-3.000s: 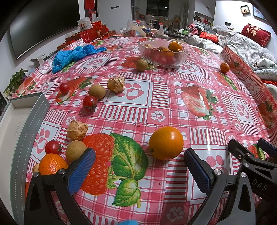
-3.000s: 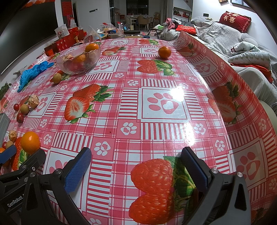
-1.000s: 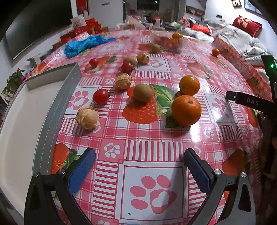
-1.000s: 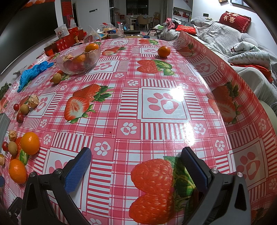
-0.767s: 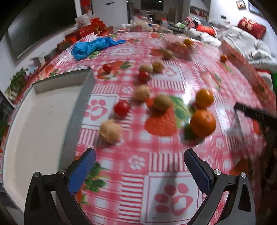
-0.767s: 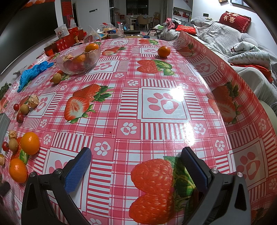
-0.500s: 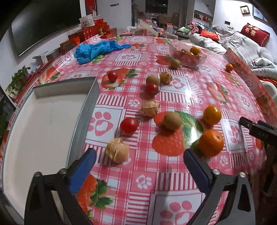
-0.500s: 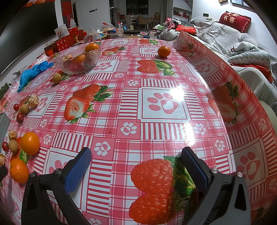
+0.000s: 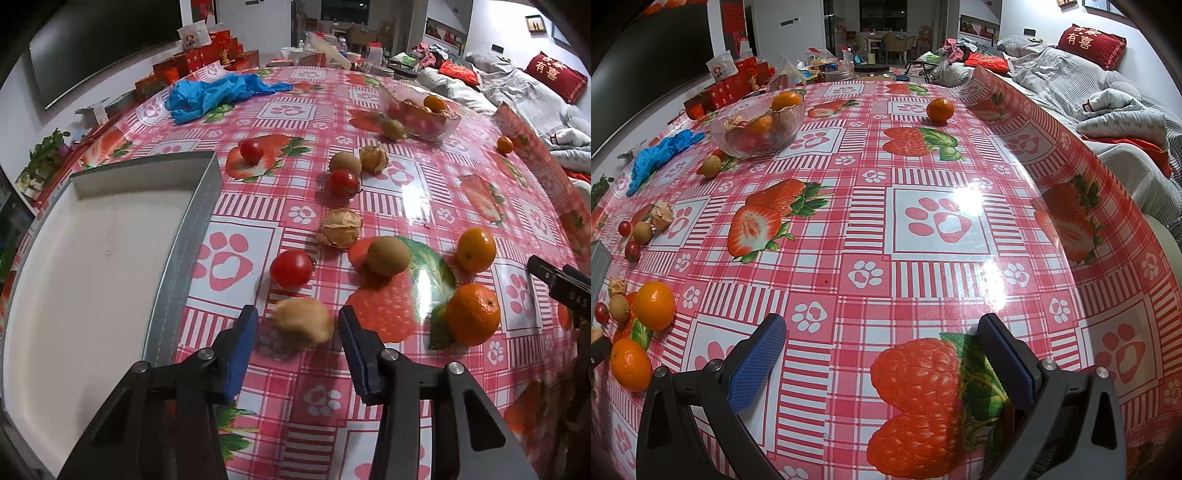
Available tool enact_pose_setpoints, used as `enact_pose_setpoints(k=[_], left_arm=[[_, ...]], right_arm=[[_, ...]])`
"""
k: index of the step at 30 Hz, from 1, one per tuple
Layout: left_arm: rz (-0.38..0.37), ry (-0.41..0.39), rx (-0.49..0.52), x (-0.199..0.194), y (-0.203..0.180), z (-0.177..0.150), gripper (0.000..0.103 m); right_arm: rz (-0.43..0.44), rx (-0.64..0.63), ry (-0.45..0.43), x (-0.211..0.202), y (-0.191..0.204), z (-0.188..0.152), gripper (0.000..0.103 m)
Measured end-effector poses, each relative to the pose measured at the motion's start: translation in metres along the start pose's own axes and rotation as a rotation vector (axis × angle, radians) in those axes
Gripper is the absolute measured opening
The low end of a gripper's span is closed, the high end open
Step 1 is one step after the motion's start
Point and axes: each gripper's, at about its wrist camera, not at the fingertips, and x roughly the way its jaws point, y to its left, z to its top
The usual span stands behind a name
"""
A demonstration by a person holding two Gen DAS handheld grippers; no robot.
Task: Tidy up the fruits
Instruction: 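Grasp the brown walnut with the left gripper while the right gripper grasps a mandarin orange, then carry the walnut in the left gripper over the white tray while the right gripper carries the orange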
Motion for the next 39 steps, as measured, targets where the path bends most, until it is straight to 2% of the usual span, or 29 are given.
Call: enact_pose_setpoints(k=[2,4,6,9,17,18,19,21,22,24,25,26,32,39], left_arm=[[0.000,0.001,-0.004,0.000,0.000,-0.001,0.047],[-0.003,0.002,-0.008,-0.001,0.001,-0.001,0.047],[0.002,-0.002,-0.003,-0.001,0.000,-0.001,0.047],[0.007,-0.008,-0.007,-0.001,0.000,-0.001,0.047],[0.013,-0.016,-0.018,0.000,0.001,0.000,0.047],[0.015,-0.016,-0.020,0.000,0.002,0.000,0.047],[0.014,-0.018,-0.023,-0.001,0.003,-0.001,0.039],[0.012,-0.022,-0.027,-0.001,0.005,-0.001,0.034],[0.007,-0.022,-0.029,-0.001,0.006,-0.001,0.033],[0.010,-0.023,-0.032,-0.002,0.007,-0.002,0.026],[0.001,-0.023,-0.037,-0.002,0.009,-0.002,0.026],[-0.004,-0.023,-0.043,-0.003,0.010,-0.003,0.026],[-0.019,-0.032,-0.050,-0.012,0.013,-0.008,0.026],[-0.050,-0.076,-0.058,-0.040,0.018,-0.008,0.026]], right_arm=[[0.018,-0.012,0.032,-0.008,-0.012,-0.003,0.103],[0.078,-0.025,0.043,-0.015,-0.009,-0.011,0.103],[0.174,-0.043,0.027,-0.029,0.009,-0.019,0.103],[0.273,-0.101,0.011,-0.046,0.038,-0.024,0.103],[0.369,-0.180,0.048,-0.047,0.079,-0.030,0.101],[0.377,-0.186,0.050,-0.046,0.083,-0.030,0.099],[0.388,-0.200,0.055,-0.044,0.090,-0.030,0.093],[0.400,-0.226,0.067,-0.044,0.102,-0.031,0.085],[0.405,-0.242,0.079,-0.041,0.110,-0.032,0.077],[0.391,-0.267,0.066,-0.040,0.118,-0.033,0.069],[0.397,-0.277,0.066,-0.040,0.123,-0.032,0.053],[0.405,-0.280,0.065,-0.040,0.124,-0.032,0.042],[0.419,-0.252,0.086,-0.042,0.118,-0.034,0.042],[0.436,-0.199,0.138,-0.048,0.101,-0.035,0.043]])
